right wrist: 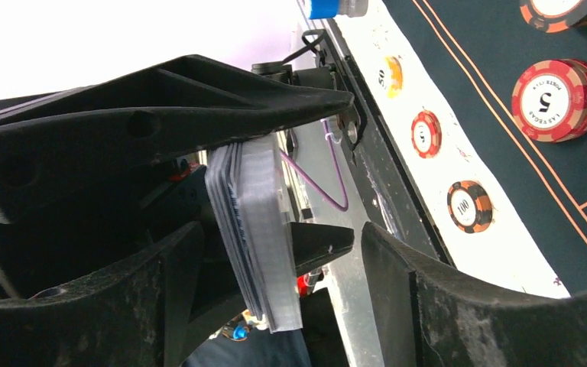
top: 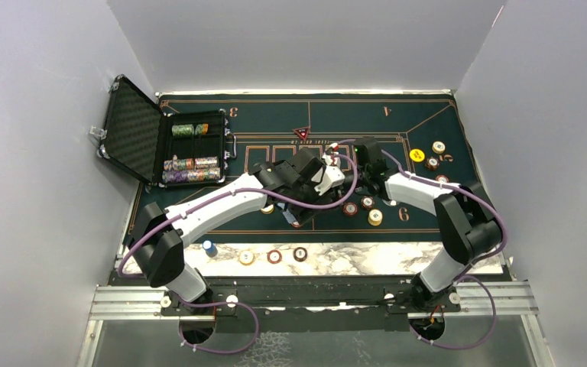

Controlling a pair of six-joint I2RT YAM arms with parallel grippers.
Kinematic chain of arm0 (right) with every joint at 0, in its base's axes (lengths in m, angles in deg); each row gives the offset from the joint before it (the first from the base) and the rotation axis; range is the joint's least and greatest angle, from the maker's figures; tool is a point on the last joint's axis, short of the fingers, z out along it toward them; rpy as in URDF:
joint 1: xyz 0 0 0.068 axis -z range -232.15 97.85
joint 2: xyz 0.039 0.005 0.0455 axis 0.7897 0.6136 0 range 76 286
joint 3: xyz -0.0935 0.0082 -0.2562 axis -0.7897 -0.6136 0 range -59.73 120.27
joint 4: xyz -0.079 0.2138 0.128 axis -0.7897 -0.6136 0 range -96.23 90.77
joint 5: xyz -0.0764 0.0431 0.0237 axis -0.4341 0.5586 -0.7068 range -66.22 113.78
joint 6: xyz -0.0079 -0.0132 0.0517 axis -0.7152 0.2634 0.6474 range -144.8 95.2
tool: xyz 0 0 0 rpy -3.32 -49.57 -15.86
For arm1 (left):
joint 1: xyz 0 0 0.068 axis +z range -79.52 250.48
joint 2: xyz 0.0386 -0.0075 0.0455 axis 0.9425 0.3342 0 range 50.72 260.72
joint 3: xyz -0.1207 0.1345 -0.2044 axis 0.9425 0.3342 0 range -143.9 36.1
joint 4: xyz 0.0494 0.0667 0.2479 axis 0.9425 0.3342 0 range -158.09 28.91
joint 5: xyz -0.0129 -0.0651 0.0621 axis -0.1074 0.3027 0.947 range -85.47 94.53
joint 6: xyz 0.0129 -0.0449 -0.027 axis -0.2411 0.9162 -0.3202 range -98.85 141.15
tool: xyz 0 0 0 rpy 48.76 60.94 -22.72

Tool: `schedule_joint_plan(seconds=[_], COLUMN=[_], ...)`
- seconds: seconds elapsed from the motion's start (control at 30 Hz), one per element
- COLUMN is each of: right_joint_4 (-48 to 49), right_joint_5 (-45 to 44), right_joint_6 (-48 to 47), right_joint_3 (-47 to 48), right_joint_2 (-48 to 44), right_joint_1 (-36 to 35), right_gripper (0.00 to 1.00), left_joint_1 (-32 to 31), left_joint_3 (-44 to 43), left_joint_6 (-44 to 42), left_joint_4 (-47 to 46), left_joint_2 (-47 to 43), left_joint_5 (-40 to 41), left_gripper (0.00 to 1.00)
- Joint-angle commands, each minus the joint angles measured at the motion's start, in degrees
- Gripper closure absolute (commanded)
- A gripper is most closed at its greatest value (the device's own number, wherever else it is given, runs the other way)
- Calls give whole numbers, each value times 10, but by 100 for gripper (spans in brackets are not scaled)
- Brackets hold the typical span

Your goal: Distribute texas hold em gaming equipment

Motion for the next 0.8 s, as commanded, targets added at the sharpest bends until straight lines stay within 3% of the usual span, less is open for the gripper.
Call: schedule_joint_plan(seconds=[0.0,0.1,0.4,0.6,0.77], right_joint_4=[7,8,42,122,255], right_joint_5=[-1,-7,33,45,43], right_joint_6=[-17,-27,-32,21,126], right_joint_3=[3,2,13,7,-33], right_joint_2=[19,25,70,79,75], right_joint_1=[-1,-2,-10,-28,-29], right_gripper=[21,15,14,25,45], left_joint_1=[2,2,2,2,2], left_joint_3=[-8,-7,-19,-27,-25], left_joint_6=[3,1,-8,-8,-8], left_joint_4=[3,7,19,22,22], left_joint_2=[4,5,18,24,25], left_joint_5=[23,26,21,16,16], left_gripper=[100,100,100,100,100])
